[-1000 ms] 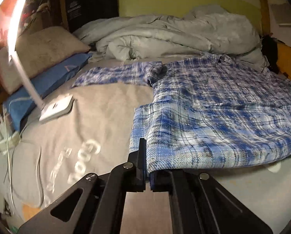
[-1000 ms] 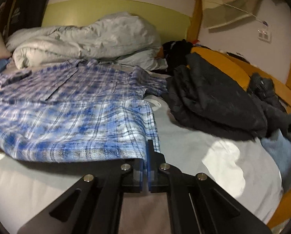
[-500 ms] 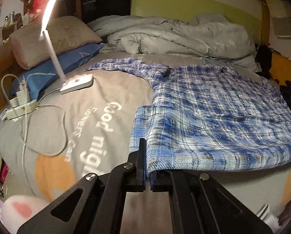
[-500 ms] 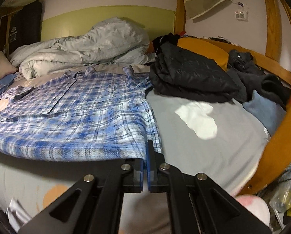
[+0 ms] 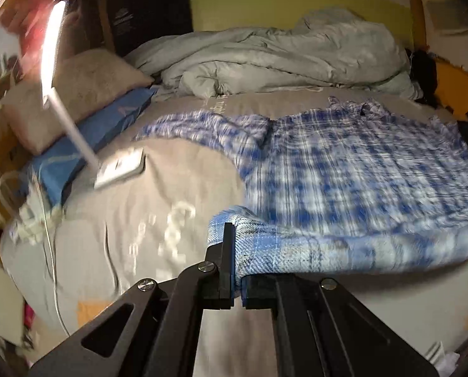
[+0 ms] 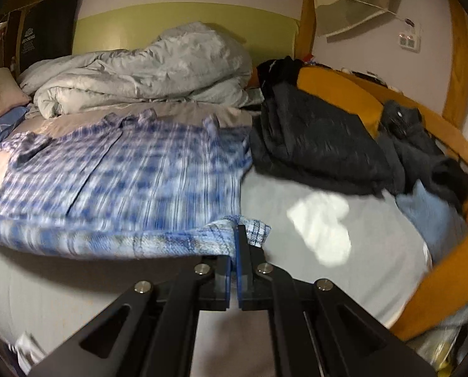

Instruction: Fold large clothes

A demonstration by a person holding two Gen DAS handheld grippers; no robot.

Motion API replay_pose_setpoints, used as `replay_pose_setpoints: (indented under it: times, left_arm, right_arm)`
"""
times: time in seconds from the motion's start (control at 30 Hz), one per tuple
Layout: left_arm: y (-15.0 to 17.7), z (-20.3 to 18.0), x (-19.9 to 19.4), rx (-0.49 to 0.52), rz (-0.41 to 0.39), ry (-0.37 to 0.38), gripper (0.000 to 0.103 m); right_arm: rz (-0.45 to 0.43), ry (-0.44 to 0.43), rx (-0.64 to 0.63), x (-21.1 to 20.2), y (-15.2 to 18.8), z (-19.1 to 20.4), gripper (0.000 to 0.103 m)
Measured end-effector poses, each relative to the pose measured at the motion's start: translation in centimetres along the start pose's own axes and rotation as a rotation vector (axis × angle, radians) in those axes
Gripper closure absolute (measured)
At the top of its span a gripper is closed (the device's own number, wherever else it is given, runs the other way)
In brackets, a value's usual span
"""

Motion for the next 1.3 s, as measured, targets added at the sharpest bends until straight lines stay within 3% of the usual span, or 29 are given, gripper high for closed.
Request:
replay_pose_setpoints:
  times: [0.27,0.73,0.93,1.0,1.03,1.07,1.1,1.13,1.2,1.3]
  left_arm:
    - [-4.4,-1.6,6.8,0.08,0.071,-0.037,0.1]
    - [-4.1,-3.1,14.1,0.13,0.177,-0.076,0.099]
    - [-4.0,-3.6,14.8,0.144,0.142,-0.067,0.097]
    - [-4.3,-3.5,14.6,0.123,0.121,-0.039,0.09]
    - [-4.5,-3.3,14.4,0.102,0.11,-0.027,0.085]
    - [-4.7,-3.1,14.2,0.081,0.096,-0.014,0.073]
    - [-5.0,-2.8,13.8,0.065,0.077,0.001,0.054]
    - [-5.3,-2.7,13.4,0.05,0.053,0.018,0.044]
    - [-5.9,-2.3,12.1,0.021,-0.001,0.037,0.014]
    - [-6.7,-1.8,9.7,-0.032,-0.073,0.072,0.0]
  right_arm:
    - [0.036,0.023,-0.087,6.7,-4.1,2.3,0.101]
    - [0.164,0.013,-0.081,14.4,-4.3,3.8,0.101]
    - [0.193,0.012,-0.086,16.0,-3.8,4.1,0.101]
    - [0.186,0.002,-0.077,16.0,-3.8,4.1,0.099]
    - [0.183,-0.008,-0.067,15.8,-3.8,4.0,0.095]
    - [0.178,-0.018,-0.056,15.7,-3.9,3.9,0.091]
    - [0.168,-0.03,-0.039,15.5,-4.0,3.8,0.071]
    - [0.148,-0.038,-0.013,15.0,-4.1,3.5,0.037]
    - [0.093,-0.039,0.032,13.8,-4.5,3.0,0.006]
    - [0.033,-0.078,0.067,11.8,-4.7,2.7,0.0]
Point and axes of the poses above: each gripper's, at about its wrist camera, not at the fingertips, and x roughly the way its jaws point, z to its left, y to its underside, the point moved 6 cm from there along x, roughly the way its jaws point, and after that the axes turned 4 degrees about -z, right-handed, at the moved point
